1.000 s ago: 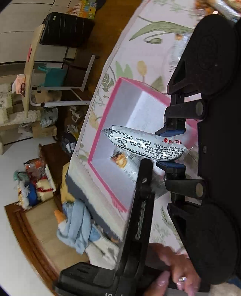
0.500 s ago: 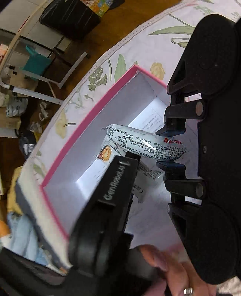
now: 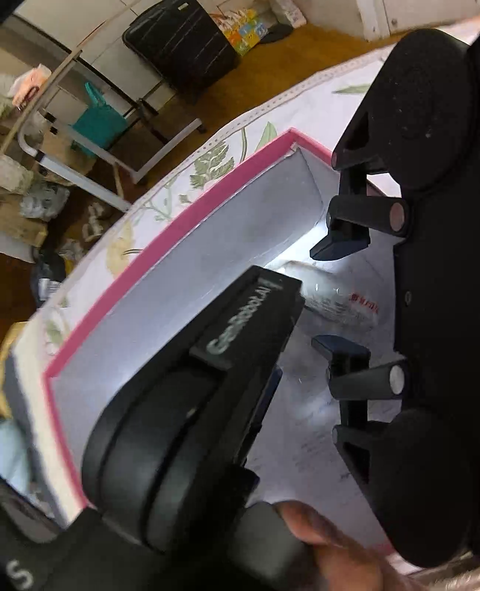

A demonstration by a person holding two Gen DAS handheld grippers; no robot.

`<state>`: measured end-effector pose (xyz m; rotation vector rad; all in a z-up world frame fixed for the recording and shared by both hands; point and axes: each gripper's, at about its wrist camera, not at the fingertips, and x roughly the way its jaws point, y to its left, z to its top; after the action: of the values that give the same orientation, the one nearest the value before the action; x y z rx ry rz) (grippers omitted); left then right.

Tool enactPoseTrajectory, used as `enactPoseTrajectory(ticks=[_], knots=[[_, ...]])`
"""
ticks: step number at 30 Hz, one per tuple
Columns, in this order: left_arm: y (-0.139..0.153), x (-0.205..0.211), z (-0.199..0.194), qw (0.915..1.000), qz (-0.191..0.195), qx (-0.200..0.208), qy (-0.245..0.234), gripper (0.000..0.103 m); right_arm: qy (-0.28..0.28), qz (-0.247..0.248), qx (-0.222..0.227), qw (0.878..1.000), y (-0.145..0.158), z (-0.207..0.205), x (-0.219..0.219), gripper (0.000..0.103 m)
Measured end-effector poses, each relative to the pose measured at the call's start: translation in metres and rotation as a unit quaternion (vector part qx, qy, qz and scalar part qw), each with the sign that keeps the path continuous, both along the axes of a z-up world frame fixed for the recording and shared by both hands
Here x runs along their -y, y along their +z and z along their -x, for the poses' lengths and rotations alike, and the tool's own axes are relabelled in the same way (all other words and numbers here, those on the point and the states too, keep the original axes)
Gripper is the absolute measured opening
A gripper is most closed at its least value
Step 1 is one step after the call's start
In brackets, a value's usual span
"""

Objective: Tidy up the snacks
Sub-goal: 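Open both grippers to drop the bars into the pink box, then grasp the black NB cracker pack with the left gripper while the right grasps a white bar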

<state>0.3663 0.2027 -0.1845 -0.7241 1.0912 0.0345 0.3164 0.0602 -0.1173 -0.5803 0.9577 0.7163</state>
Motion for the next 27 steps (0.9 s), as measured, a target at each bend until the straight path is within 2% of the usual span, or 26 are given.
enactPoseTrajectory(ticks=[6, 10, 15, 20, 23, 27], knots=[[0.040, 0.006, 0.027, 0.9964, -0.052, 0.049, -0.045, 0.050, -0.021, -0.096, 0.004, 0.995, 0.050, 0.046, 0.053, 0.051], [0.076, 0.018, 0.055, 0.9861, -0.100, 0.093, -0.094, 0.050, -0.048, -0.134, -0.003, 0.990, 0.088, 0.076, 0.098, 0.051], [0.113, 0.037, 0.093, 0.9750, -0.124, 0.116, -0.144, 0.050, -0.095, -0.170, -0.034, 0.980, 0.130, 0.103, 0.152, 0.052], [0.151, 0.068, 0.123, 0.9573, -0.138, 0.149, -0.206, 0.050, -0.101, -0.174, -0.015, 0.979, 0.151, 0.129, 0.193, 0.052], [0.171, 0.089, 0.137, 0.9434, -0.151, 0.173, -0.240, 0.050, -0.098, -0.175, -0.005, 0.980, 0.154, 0.127, 0.209, 0.055], [0.183, 0.122, 0.150, 0.9287, -0.149, 0.186, -0.284, 0.050, -0.090, -0.176, 0.015, 0.980, 0.158, 0.143, 0.232, 0.056]])
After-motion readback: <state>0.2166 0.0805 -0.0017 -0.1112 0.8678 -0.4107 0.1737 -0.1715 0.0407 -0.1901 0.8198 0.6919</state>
